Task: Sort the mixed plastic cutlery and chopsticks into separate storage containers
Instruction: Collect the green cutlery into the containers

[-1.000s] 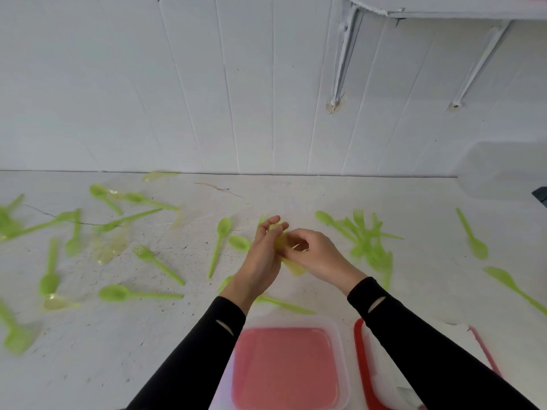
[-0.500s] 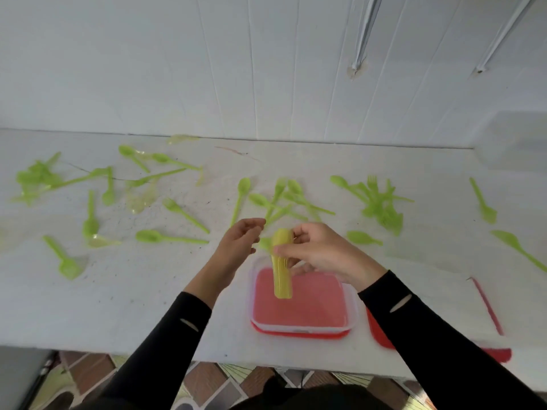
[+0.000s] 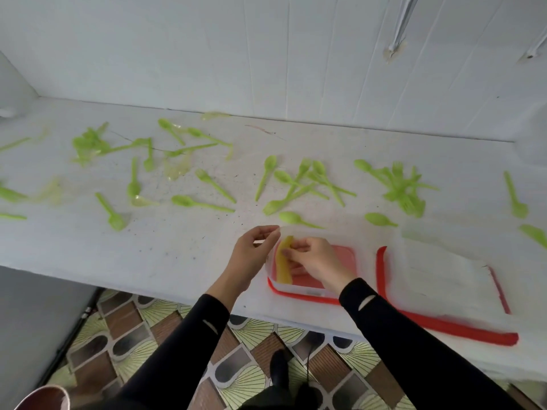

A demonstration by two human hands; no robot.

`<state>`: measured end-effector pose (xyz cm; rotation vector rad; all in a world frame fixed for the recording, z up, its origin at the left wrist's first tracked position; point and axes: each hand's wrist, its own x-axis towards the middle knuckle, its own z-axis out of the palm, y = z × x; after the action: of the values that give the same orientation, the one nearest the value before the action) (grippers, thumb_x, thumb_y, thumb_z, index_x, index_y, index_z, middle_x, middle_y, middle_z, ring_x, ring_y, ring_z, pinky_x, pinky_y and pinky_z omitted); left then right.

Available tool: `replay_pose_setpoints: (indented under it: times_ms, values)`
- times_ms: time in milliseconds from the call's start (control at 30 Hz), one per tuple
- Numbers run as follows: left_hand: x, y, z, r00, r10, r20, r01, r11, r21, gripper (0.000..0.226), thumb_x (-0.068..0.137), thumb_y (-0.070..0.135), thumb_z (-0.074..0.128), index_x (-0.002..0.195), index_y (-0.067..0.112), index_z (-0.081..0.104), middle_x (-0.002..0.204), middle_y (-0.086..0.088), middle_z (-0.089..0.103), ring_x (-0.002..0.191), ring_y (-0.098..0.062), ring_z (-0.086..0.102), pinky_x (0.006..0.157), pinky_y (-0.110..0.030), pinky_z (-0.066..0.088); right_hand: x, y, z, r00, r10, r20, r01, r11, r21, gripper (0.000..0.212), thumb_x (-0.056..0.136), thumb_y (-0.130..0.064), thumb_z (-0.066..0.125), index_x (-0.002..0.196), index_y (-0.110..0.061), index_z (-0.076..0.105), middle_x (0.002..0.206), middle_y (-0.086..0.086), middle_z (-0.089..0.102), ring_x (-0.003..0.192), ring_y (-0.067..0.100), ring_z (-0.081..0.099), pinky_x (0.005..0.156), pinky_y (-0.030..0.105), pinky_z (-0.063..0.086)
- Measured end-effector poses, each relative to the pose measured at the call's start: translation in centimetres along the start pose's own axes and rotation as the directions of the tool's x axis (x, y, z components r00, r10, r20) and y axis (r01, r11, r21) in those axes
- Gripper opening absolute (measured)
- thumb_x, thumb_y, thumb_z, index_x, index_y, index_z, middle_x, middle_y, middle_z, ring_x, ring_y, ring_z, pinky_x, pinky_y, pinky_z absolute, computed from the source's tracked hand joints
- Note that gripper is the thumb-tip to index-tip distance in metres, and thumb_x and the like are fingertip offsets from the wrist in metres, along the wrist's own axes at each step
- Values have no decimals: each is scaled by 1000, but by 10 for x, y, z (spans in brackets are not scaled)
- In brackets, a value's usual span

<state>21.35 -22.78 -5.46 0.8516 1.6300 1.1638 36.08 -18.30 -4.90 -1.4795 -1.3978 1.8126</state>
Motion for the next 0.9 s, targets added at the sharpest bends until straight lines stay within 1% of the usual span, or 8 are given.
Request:
replay_pose_setpoints:
  times_ms: [133, 300, 433, 567, 633, 700, 800, 900]
  values:
    - [-2, 1, -5, 1000, -10, 14, 10, 1000, 2, 19, 97, 35, 59, 111, 26, 69, 107, 3, 67, 94, -14, 65, 80, -32, 56, -6, -5, -9, 999, -17, 44, 23, 988, -149, 13, 87, -19, 74, 100, -15, 70, 79, -4, 70, 65, 7, 67, 62, 22, 55]
    - [7, -1, -32, 999, -29, -45, 29, 999, -14, 18, 100, 23, 51, 102, 23, 69, 106, 5, 67, 87, -9, 63, 71, -22, 50, -5, -26, -5, 925, -310, -222, 203, 893, -402, 10, 89, -32, 67, 91, -22, 65, 80, -8, 63, 69, 8, 59, 64, 25, 47]
    - [30, 4, -70, 998, -43, -47, 43, 999, -2, 18, 99, 23, 51, 103, 21, 69, 106, 6, 66, 88, -10, 63, 73, -22, 49, 22, -59, 36, 902, -419, -102, 354, 856, -377, 7, 92, -24, 60, 96, -24, 66, 86, -6, 64, 67, 4, 55, 61, 16, 43]
    - [61, 22, -130, 1000, -13, 2, 12, 996, 84, 19, 100, 26, 51, 105, 22, 68, 109, 9, 67, 92, -9, 64, 74, -22, 50, 66, -87, 91, 933, -354, 60, 348, 852, -392, 13, 92, -25, 57, 98, -36, 61, 97, 0, 66, 76, 15, 63, 64, 24, 49]
    - [79, 26, -174, 999, 24, -48, -16, 990, 142, 18, 99, 25, 52, 103, 22, 69, 105, 8, 69, 89, -10, 65, 72, -21, 48, 92, -102, 126, 940, -317, 126, 340, 843, -418, 13, 92, -26, 55, 100, -36, 60, 99, -1, 66, 81, 19, 65, 66, 27, 51]
    - [94, 24, -214, 975, 55, -216, -6, 975, 220, 17, 97, 25, 53, 100, 23, 70, 92, 7, 71, 79, -11, 64, 68, -24, 48, 114, -110, 155, 942, -286, 178, 336, 827, -451, 14, 93, -24, 54, 103, -31, 61, 100, -1, 66, 80, 15, 63, 64, 24, 49]
    - [115, 13, -280, 910, 87, -405, 165, 821, 547, 15, 94, 44, 55, 97, 31, 61, 83, 14, 63, 87, -14, 62, 81, -34, 42, 140, -116, 194, 927, -335, 170, 373, 775, -510, 15, 95, -22, 53, 104, -24, 65, 102, -5, 64, 79, 9, 59, 66, 22, 48]
    - [138, 4, -327, 934, 49, -354, 252, 612, 750, 42, 84, 68, 56, 99, 30, 50, 93, 12, 58, 96, -14, 55, 85, -34, 35, 171, -129, 228, 883, -465, 64, 406, 688, -601, 17, 96, -18, 50, 103, -22, 65, 111, -9, 54, 88, 8, 56, 78, 27, 50]
